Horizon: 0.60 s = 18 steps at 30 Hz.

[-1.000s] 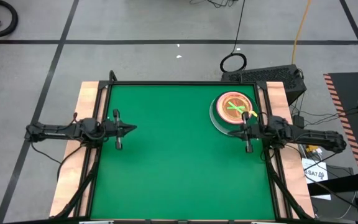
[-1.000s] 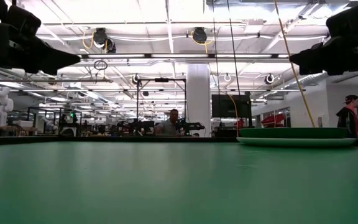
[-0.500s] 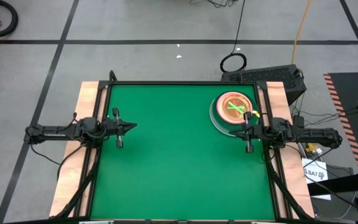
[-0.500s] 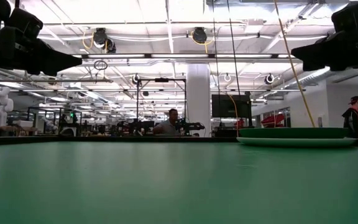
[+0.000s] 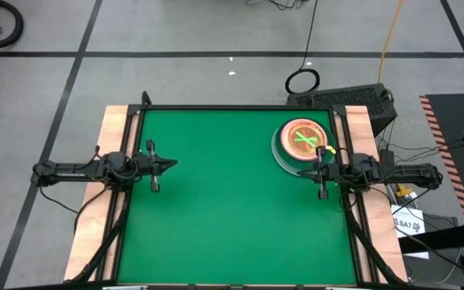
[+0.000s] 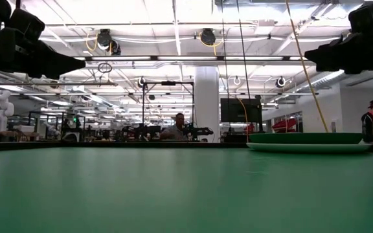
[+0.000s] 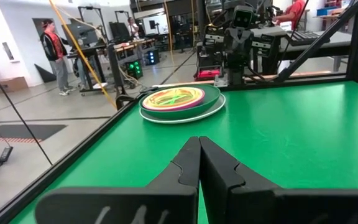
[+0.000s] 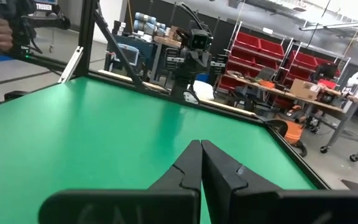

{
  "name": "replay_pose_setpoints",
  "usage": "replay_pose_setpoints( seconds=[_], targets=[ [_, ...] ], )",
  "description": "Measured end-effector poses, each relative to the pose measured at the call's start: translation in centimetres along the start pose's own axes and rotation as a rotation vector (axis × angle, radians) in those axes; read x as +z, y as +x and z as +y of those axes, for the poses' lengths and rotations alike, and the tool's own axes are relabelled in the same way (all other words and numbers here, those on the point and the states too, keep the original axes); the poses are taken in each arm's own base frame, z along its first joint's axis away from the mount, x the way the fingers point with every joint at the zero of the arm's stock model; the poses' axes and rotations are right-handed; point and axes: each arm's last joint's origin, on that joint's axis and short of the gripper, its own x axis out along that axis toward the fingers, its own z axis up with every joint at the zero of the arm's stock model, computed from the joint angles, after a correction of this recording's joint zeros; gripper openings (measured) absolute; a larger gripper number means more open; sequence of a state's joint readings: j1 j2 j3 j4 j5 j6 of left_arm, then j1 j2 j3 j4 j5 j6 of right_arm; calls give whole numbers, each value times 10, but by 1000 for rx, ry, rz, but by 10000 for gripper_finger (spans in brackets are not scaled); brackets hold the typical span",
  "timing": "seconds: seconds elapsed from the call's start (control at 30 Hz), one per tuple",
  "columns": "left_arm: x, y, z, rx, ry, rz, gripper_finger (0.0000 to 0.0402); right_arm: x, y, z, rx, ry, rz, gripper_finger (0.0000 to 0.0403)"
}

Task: Stack plastic plates
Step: Return to Home Position

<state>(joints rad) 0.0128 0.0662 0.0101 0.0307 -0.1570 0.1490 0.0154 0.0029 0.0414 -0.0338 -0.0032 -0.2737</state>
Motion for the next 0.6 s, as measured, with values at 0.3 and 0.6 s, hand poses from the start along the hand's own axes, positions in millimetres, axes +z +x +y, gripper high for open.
replay_pose_setpoints(
  seconds=[0.3, 0.6],
  targets=[
    [0, -1, -3, -106, -12, -11, 5, 1, 0, -1, -23, 15, 0, 2],
    [0, -1, -4, -122, -19, -12, 5, 8, 0, -3, -56, 26, -81, 8]
  ],
)
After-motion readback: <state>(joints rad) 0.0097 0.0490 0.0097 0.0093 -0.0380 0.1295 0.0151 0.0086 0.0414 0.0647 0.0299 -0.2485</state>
